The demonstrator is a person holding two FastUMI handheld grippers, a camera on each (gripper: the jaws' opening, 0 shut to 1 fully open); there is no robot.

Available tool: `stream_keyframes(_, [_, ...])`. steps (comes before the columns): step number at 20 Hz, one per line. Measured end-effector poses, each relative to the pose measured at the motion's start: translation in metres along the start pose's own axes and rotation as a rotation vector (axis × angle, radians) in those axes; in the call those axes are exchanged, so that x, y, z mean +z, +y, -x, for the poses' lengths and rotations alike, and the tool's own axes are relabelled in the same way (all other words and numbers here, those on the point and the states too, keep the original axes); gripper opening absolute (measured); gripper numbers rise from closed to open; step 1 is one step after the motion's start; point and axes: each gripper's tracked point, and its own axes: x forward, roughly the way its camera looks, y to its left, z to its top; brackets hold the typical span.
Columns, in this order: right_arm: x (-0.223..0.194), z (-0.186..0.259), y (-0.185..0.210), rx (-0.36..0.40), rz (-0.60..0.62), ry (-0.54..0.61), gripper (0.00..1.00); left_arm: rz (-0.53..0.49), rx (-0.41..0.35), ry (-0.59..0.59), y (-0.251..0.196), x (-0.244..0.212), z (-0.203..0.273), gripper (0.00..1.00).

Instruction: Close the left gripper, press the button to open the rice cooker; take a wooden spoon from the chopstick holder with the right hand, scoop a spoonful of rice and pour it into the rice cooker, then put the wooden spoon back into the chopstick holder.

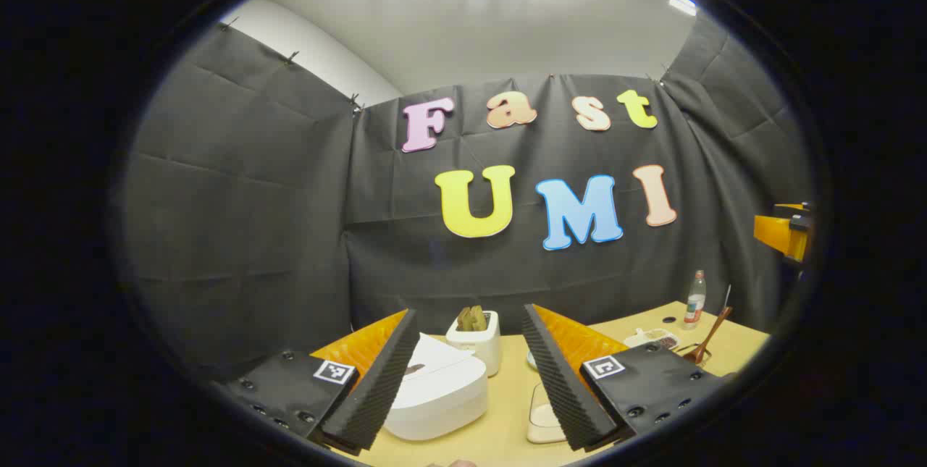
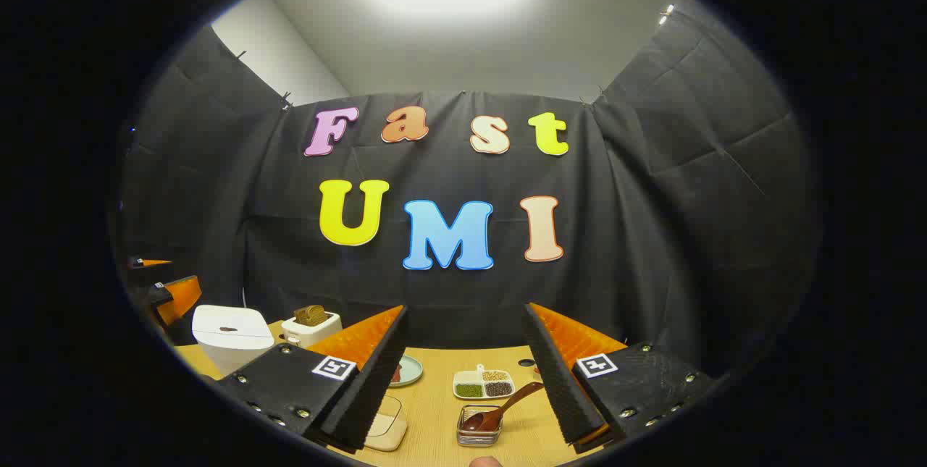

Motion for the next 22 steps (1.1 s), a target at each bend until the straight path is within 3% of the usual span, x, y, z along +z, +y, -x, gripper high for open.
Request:
stream_keyframes(18, [-0.0036, -0.0035, -0.0045, 0.011, -0.006, 0.005, 0.95, -0.007, 0.005, -0.009, -0.0072, 0.0029, -0.0031, 0.98])
stream_keyframes(19, [-0.0033, -0.0040, -0.0042, 0.011, -0.006, 0.005, 0.95, -0.003, 0.006, -0.008, -0.0060, 0.0011, -0.0026, 0.93])
stream_keyframes(20, [-0.0035, -0.0041, -0.0037, 0.011, -0.005, 0.006, 0.95, -0.001, 0.012, -0.007, -0.0045, 0.0016, -0.0033, 0.98])
stream_keyframes(22, [-0.0037, -0.0039, -0.0034, 0.012, -0.006, 0.005, 0.95, 0.001, 0.018, -0.008, -0.0009, 0.0029, -0.0046, 0.95])
